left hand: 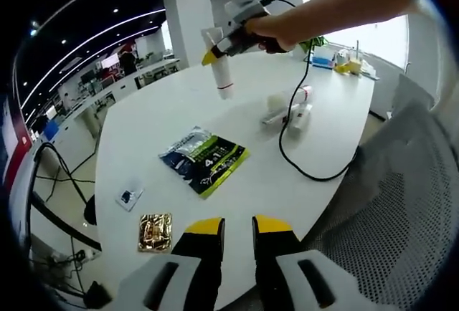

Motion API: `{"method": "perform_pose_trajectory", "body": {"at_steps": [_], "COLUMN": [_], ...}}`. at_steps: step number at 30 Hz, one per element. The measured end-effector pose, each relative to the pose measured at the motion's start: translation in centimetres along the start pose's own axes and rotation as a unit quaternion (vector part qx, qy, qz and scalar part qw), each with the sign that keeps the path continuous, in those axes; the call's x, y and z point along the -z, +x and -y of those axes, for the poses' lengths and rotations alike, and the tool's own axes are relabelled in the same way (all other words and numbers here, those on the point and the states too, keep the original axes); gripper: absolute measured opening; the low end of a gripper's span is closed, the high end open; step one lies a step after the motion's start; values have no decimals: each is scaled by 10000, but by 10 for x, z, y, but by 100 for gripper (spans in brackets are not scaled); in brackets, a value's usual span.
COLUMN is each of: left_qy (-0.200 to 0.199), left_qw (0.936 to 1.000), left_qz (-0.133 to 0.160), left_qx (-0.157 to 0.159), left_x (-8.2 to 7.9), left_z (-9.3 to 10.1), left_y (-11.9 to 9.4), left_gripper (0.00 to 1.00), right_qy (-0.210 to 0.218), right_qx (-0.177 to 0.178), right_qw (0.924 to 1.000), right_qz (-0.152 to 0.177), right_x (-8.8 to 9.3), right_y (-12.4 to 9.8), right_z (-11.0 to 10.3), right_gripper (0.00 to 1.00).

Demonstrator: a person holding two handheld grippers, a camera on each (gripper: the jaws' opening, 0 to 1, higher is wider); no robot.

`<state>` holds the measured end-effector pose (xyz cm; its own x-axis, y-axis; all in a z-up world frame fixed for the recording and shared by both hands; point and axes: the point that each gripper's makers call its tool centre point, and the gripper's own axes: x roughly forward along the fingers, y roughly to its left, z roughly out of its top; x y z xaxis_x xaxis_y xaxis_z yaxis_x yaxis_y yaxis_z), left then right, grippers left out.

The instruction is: Arrange the skincare products in the storage area until every visible bottle or jar stands upright without overlapping.

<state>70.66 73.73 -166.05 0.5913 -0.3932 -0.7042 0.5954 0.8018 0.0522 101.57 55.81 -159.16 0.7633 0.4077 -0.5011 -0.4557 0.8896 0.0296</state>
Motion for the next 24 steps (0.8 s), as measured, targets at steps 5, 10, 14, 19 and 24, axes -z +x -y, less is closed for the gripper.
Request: {"method": "perform_pose_trajectory", "body": {"at_steps": [5,10,14,19,24], "left_qy": [2,-34,-17,-63,-50], "left_qw": [10000,10000,10000,9999,10000], "left_qz": [14,-7,-67,-17,-33], "left_qx": [-36,-46,-14,-93,-68], "left_x": [-1,0,2,0,1], "left_z": [-2,-3,-2,-6,-5], "left_y": [0,0,1,0,1], "left_gripper": [16,16,16,16,16], "right_qy": [75,190,235,173,279], "right_qx": [76,155,163,241,341], "right_qw": [9999,9997,9996,9995,9990], "right_qz": [1,-23,-27,-86,-97], "right_x": [-1,-2,-1,2,4], "right_y": [11,18,23,31,36], "right_z": [15,21,25,32,40], "right_gripper": [33,33,34,34,34]}}
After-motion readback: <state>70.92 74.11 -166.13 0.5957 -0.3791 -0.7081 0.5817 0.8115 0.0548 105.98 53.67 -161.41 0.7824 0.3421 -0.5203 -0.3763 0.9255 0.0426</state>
